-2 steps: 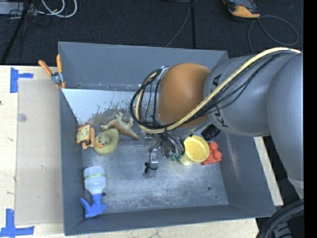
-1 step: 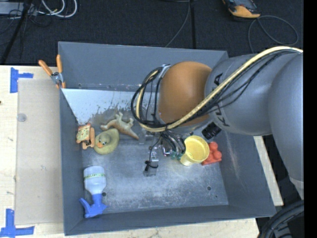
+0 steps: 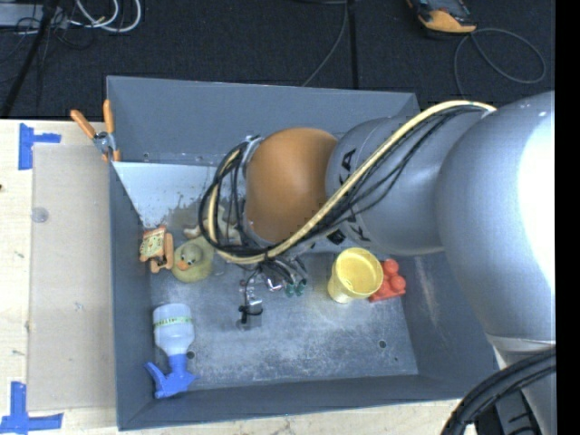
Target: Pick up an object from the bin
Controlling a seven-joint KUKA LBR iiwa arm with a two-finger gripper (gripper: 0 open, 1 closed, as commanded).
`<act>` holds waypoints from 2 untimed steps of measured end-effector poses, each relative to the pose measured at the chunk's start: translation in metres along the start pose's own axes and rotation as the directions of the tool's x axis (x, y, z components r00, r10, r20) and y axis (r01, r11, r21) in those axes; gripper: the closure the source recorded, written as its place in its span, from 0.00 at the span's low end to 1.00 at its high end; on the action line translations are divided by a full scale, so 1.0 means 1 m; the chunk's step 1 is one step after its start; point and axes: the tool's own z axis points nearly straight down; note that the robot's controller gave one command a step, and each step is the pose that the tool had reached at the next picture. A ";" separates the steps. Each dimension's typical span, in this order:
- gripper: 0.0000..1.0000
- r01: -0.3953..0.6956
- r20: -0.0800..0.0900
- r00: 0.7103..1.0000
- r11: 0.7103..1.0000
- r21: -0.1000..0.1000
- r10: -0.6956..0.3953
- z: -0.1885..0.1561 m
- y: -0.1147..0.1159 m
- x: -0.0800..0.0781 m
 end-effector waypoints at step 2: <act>0.00 0.207 -0.001 0.978 0.978 -0.001 -0.207 0.007 0.052 0.008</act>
Offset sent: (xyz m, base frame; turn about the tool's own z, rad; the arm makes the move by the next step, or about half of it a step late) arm -0.0233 0.0674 -0.0067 -0.4244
